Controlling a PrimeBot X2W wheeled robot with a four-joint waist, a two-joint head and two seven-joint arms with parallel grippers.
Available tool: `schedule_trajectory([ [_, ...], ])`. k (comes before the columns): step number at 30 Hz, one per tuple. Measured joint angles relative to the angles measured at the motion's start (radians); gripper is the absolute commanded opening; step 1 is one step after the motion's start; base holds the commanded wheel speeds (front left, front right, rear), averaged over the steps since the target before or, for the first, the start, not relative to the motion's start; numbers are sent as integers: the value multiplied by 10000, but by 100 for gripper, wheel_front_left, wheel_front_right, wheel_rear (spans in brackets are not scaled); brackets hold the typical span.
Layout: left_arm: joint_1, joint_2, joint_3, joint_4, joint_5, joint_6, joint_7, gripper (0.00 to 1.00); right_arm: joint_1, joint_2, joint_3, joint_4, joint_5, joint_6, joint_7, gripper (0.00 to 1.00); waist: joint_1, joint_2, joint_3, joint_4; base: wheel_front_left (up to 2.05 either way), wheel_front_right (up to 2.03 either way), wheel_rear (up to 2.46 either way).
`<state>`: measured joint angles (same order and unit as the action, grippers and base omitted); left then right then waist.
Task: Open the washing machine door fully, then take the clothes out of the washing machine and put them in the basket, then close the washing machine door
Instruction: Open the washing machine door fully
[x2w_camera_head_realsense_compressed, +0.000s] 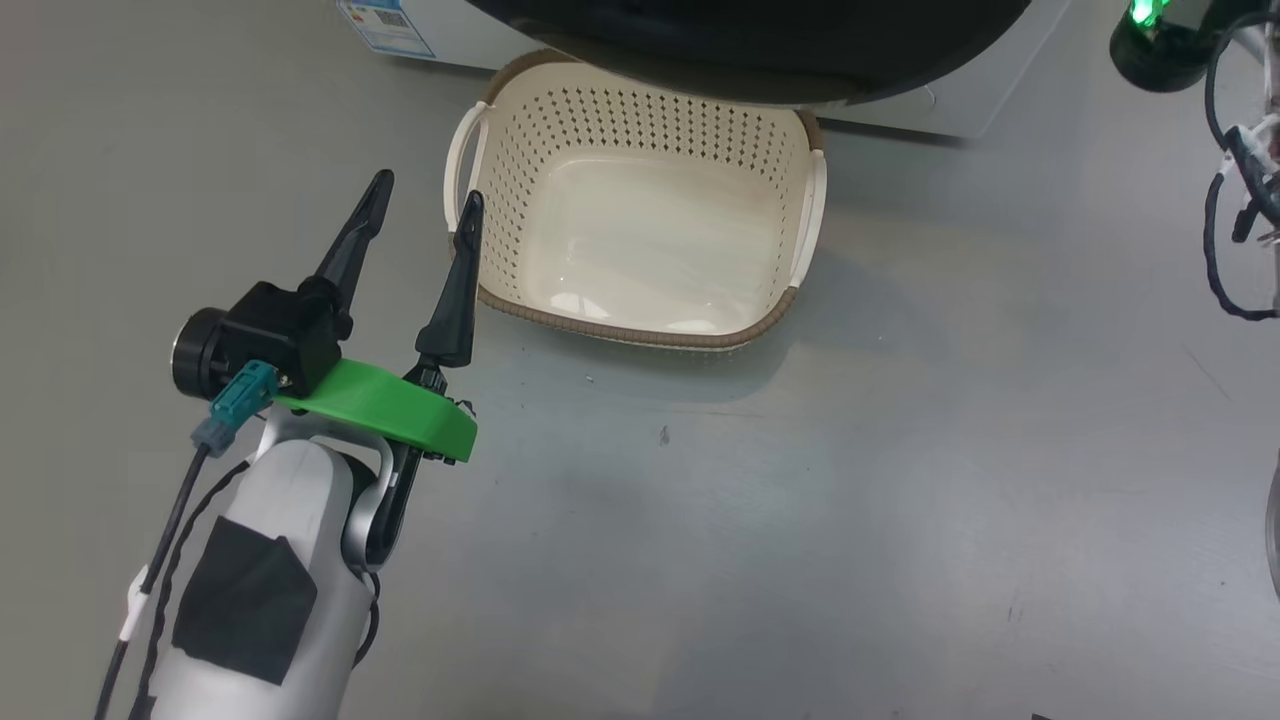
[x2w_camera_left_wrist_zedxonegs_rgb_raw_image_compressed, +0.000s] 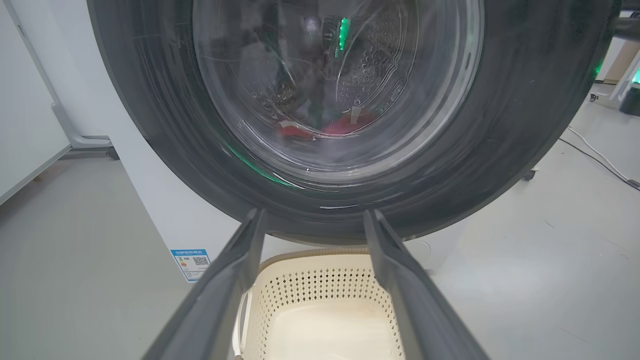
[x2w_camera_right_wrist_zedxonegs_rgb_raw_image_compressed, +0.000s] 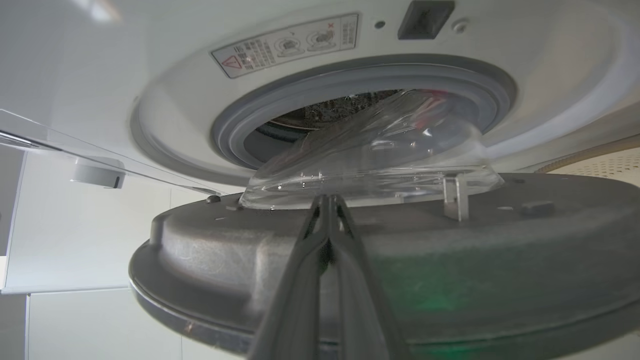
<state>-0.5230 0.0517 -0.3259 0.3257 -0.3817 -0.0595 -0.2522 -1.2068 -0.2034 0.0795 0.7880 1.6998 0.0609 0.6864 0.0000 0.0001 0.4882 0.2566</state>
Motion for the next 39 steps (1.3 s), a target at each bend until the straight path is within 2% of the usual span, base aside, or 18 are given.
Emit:
schedule_trajectory([
  [4,190,21,31,128,48,0,0,100,356,148,56,58,96,174,314,0,0,0,-227,-52,0,0,0],
  [20,734,38,111,464,56,0,0,100,1871,709,328,90,428,514,1369,0,0,0,-1155,-174,0,0,0],
  [39,1453,82,-40,988,153,-69,0,100,3642,1302,1325,-414,830,608,2696,0,0,0,-2566,-127,0,0,0],
])
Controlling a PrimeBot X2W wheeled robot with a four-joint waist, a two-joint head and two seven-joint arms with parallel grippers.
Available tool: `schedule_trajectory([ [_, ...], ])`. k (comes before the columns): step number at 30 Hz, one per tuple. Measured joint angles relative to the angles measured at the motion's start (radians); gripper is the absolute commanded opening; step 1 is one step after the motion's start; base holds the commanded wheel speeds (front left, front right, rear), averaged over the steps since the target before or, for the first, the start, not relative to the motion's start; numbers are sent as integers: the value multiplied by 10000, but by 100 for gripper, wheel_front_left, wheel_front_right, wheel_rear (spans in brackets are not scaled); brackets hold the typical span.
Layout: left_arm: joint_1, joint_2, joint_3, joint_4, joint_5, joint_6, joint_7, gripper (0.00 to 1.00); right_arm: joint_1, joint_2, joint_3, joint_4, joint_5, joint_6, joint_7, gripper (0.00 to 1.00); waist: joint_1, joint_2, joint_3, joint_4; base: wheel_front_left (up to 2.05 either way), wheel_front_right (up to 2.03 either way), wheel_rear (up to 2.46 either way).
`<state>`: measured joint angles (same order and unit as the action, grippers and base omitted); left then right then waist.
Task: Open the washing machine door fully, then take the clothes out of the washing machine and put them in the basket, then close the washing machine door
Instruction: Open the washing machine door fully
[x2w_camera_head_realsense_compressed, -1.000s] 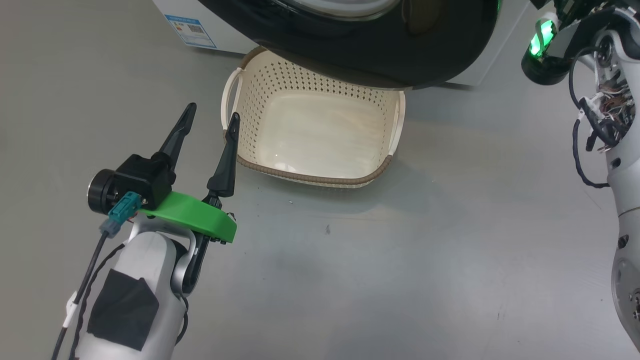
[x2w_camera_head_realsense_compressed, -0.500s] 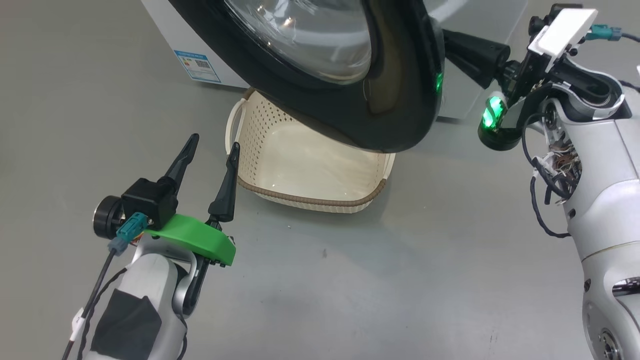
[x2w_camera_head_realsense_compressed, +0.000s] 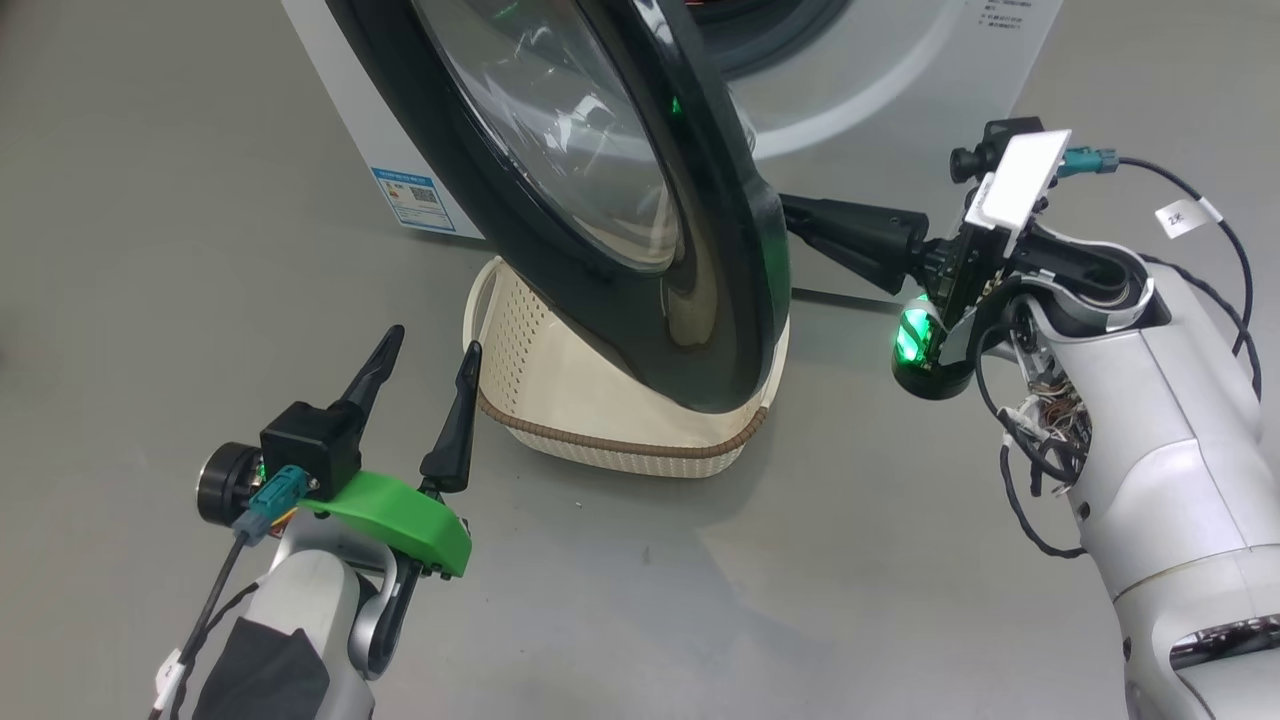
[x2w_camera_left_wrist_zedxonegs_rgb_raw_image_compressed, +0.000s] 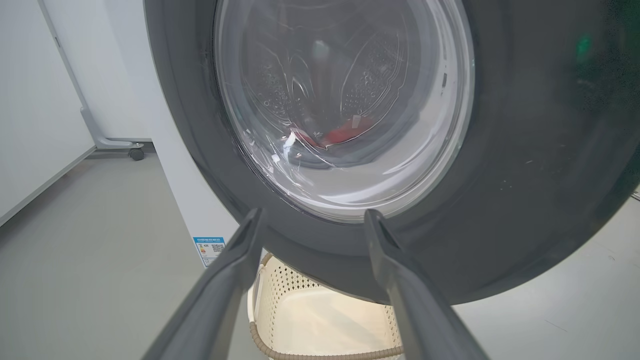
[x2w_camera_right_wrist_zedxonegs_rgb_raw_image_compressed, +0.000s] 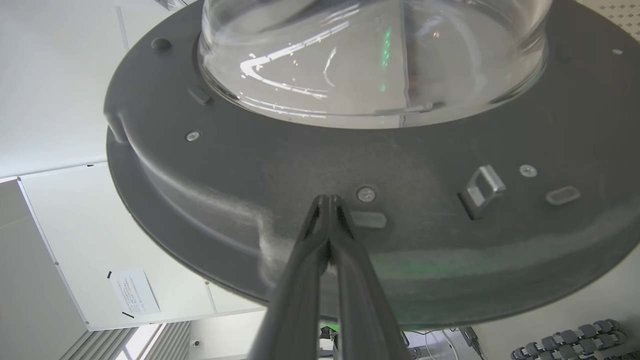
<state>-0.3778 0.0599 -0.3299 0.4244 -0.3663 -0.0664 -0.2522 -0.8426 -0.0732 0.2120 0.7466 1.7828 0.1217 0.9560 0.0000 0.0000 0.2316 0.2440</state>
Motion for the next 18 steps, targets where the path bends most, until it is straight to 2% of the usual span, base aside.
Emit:
schedule_trajectory([
  [12,214,-6,-167,203,0,-2,4,100,853,65,596,-529,274,2,336,0,0,0,-475,368,0,0,0],
  [18,305,-17,-255,232,-2,-4,46,100,1274,36,1151,-957,851,2,343,0,0,0,-597,691,0,0,0],
])
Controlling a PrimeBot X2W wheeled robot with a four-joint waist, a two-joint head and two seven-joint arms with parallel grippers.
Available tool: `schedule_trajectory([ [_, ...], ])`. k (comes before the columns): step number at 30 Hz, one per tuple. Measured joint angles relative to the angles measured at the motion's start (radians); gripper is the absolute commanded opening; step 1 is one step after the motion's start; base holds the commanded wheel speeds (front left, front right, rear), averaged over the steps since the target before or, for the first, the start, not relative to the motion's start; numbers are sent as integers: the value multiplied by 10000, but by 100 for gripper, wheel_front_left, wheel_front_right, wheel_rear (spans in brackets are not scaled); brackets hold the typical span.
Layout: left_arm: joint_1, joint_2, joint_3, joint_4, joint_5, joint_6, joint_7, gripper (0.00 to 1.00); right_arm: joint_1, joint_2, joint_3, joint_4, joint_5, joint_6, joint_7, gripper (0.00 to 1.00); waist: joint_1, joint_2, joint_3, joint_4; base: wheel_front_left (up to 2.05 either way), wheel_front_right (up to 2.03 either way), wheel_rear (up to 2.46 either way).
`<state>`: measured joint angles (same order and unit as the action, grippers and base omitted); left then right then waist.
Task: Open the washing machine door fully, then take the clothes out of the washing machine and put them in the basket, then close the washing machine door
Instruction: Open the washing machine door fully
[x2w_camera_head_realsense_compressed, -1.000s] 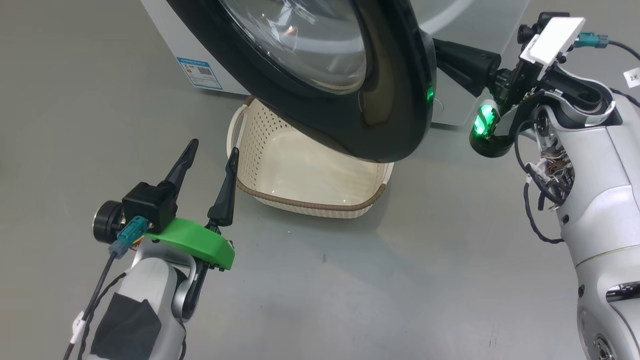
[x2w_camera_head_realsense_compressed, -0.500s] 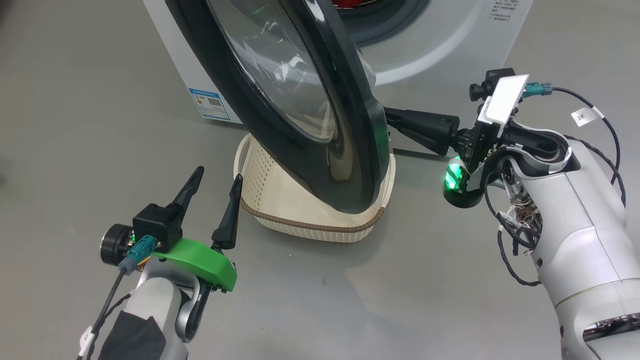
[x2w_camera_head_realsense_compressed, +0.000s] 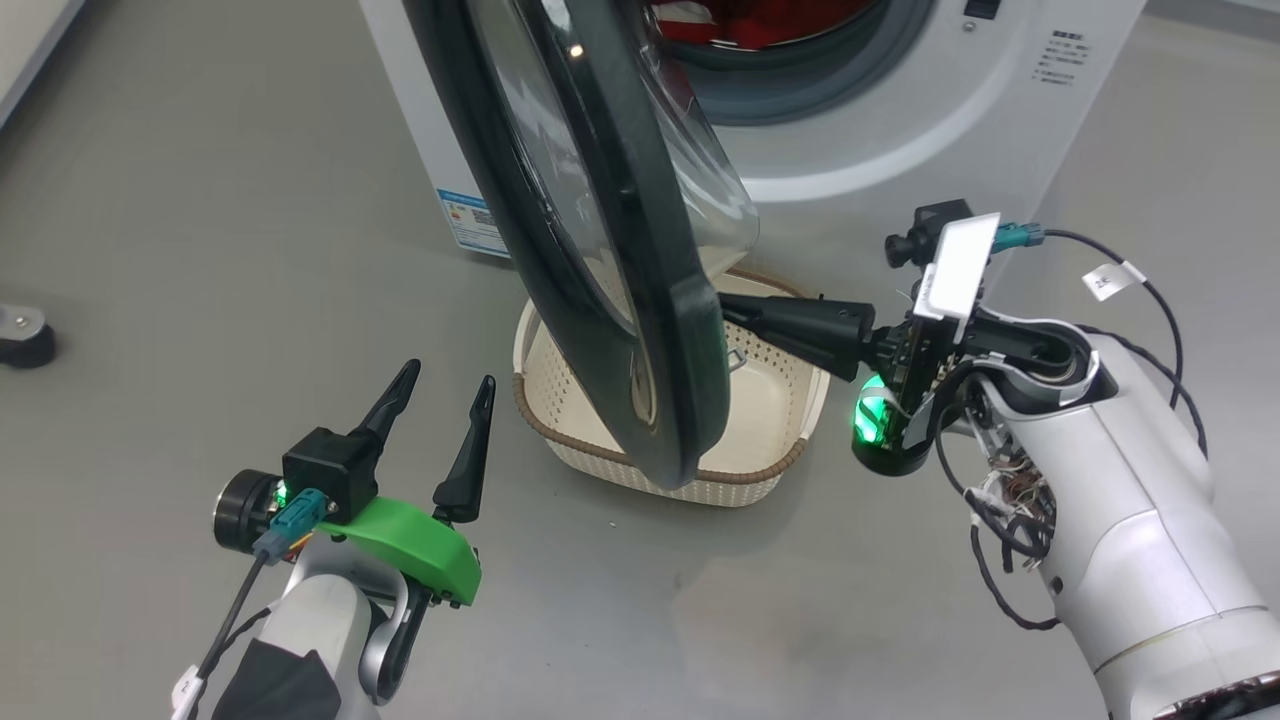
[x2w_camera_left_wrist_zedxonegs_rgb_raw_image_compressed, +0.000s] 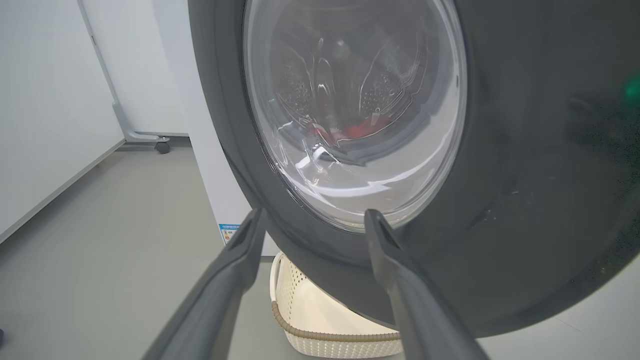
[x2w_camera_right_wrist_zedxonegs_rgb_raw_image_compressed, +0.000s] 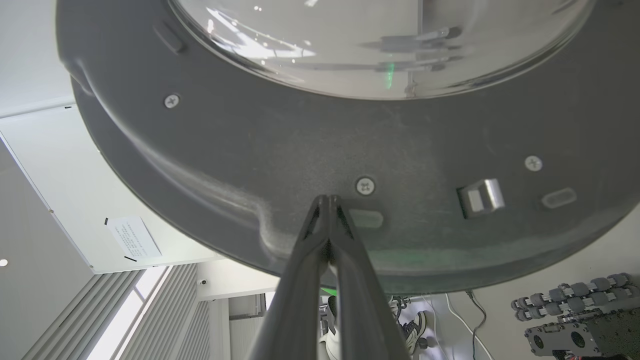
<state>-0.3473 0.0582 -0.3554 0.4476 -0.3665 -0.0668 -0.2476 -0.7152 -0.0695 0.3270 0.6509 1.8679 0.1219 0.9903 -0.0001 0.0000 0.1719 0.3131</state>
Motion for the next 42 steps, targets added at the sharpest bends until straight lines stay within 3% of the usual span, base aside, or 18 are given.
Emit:
schedule_trajectory([
  [31,132,-71,12,12,-201,31,0,100,696,-12,2238,-1367,1208,-2,-1417,0,0,0,-179,1740,0,0,0],
  [42,213,-73,107,-35,-203,104,0,100,1129,40,1960,-1643,1377,-2,-2263,0,0,1,-203,1758,0,0,0],
])
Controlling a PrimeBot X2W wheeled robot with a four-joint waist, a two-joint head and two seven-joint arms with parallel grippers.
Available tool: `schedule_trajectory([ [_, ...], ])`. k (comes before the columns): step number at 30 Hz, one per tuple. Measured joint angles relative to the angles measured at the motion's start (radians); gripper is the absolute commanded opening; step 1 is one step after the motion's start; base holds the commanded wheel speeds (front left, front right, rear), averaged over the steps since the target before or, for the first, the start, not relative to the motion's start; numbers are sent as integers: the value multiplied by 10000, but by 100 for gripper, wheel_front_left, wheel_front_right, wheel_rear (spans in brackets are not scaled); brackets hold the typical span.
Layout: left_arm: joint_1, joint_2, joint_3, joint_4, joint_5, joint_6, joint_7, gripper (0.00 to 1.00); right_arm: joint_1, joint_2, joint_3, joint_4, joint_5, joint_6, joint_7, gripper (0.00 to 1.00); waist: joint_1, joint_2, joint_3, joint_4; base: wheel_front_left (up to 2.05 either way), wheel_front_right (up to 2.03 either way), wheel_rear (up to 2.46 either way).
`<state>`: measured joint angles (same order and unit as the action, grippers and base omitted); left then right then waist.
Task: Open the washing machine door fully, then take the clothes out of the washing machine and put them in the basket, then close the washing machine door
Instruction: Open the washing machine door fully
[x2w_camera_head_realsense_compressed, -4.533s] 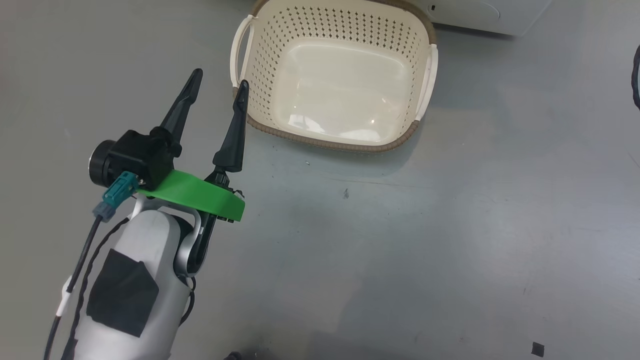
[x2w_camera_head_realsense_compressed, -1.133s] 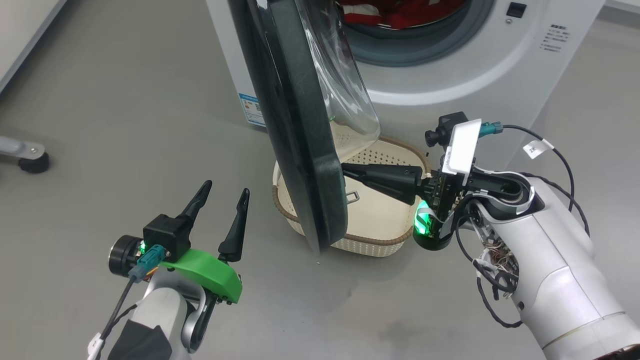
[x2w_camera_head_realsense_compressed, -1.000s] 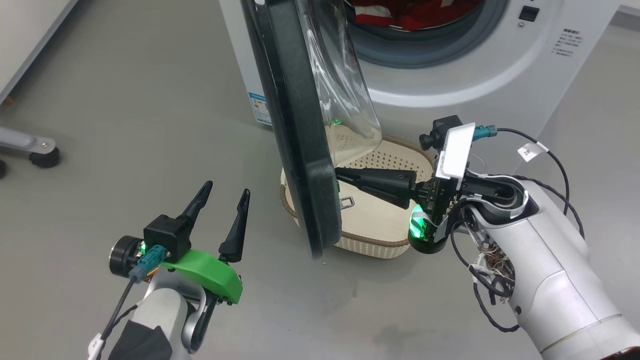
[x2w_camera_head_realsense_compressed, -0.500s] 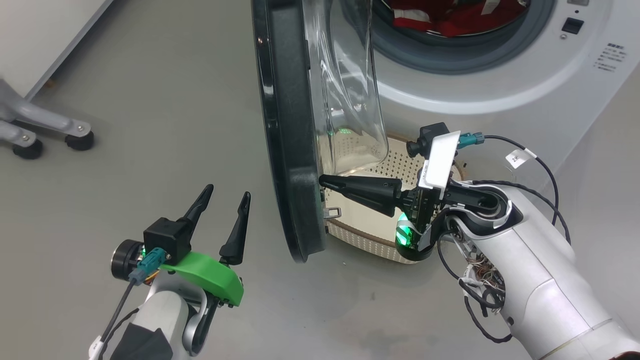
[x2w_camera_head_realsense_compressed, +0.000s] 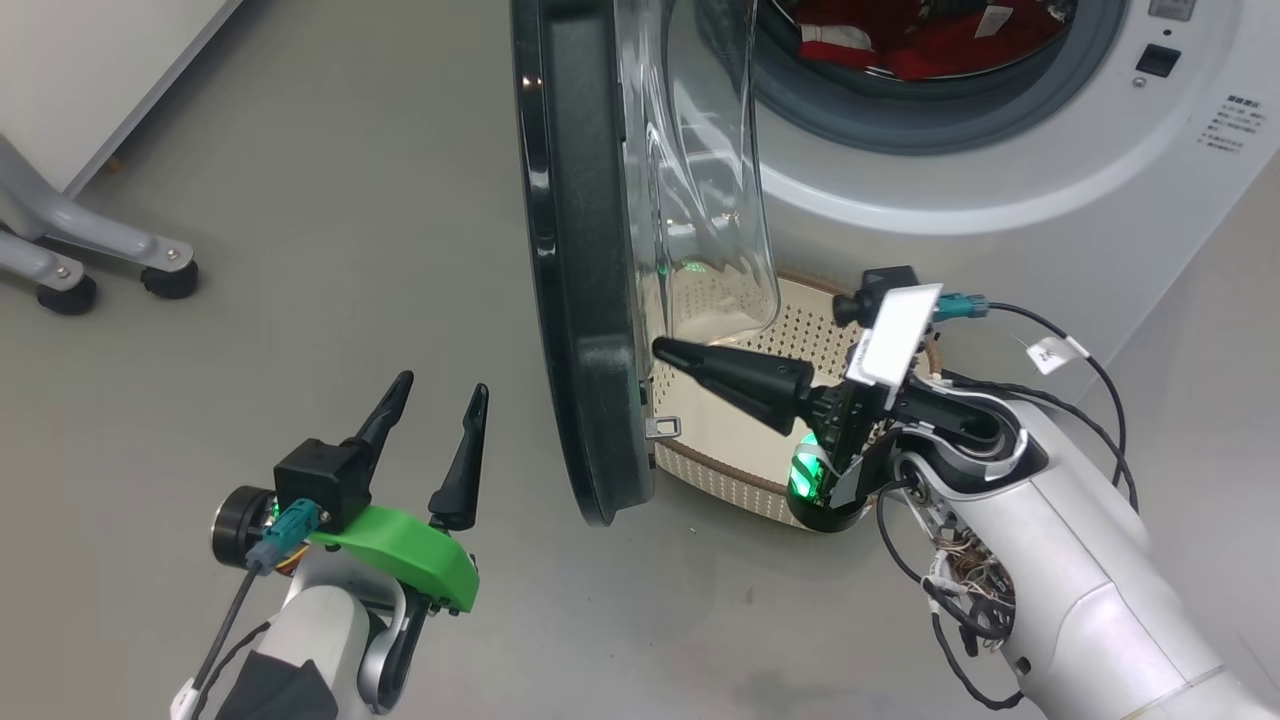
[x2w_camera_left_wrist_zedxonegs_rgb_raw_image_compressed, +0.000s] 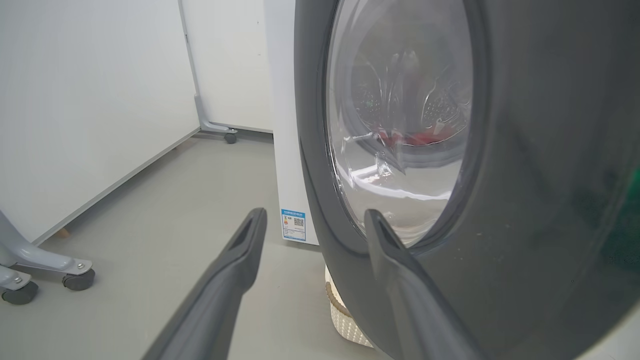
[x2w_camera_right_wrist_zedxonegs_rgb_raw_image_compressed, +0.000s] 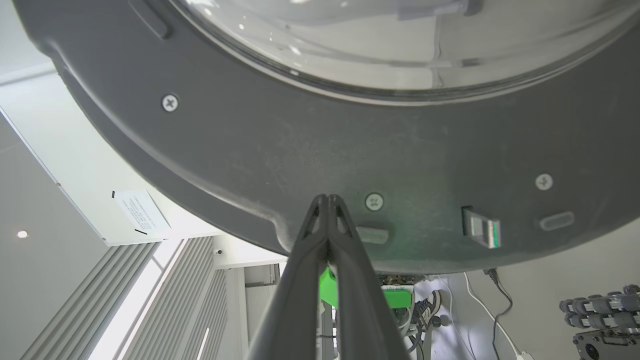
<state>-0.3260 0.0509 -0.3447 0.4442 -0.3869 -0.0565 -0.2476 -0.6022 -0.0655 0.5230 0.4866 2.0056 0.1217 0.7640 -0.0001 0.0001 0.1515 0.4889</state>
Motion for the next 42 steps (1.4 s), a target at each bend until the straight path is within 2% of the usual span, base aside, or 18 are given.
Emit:
schedule_trajectory([
  [7,18,13,178,-19,-88,84,0,100,365,10,-1028,-556,23,0,-1034,0,0,0,-45,-118,0,0,0],
  [9,29,13,176,-31,-88,84,0,100,502,19,-1407,-698,-186,0,-1463,29,0,0,-70,-169,0,0,0],
  [11,53,23,209,-52,-90,88,0,100,655,19,-1588,-830,-545,0,-1772,92,0,0,-85,-230,0,0,0],
  [12,80,33,221,-59,-92,92,0,100,748,10,-1678,-918,-756,0,-1969,100,0,0,-95,-264,0,0,0],
  [19,208,36,242,-69,-151,169,0,100,1522,-362,-2360,-1528,-2322,0,-3630,100,0,0,-168,-434,0,0,0],
  [24,314,111,418,-104,-215,261,-2,100,1995,-790,-2243,-1827,-4539,0,-5340,100,0,0,-233,-629,0,0,0],
  [31,354,107,418,-150,-242,261,-4,100,2217,-1712,-1498,-2073,-7948,2,-7641,100,0,0,-268,-728,0,0,0],
  [39,364,109,422,-167,-242,263,-4,100,2218,-2483,-1003,-1770,-11179,0,-10249,100,1,-1,-313,-785,0,0,0],
  [40,368,111,420,-169,-242,263,-4,100,2218,-2566,-943,-1708,-11566,-21,-10531,100,0,-1,-323,-793,0,0,0],
  [42,373,113,418,-169,-242,263,-6,100,2206,-2734,-771,-1638,-12364,-295,-10634,100,1,-1,-342,-806,0,0,0],
])
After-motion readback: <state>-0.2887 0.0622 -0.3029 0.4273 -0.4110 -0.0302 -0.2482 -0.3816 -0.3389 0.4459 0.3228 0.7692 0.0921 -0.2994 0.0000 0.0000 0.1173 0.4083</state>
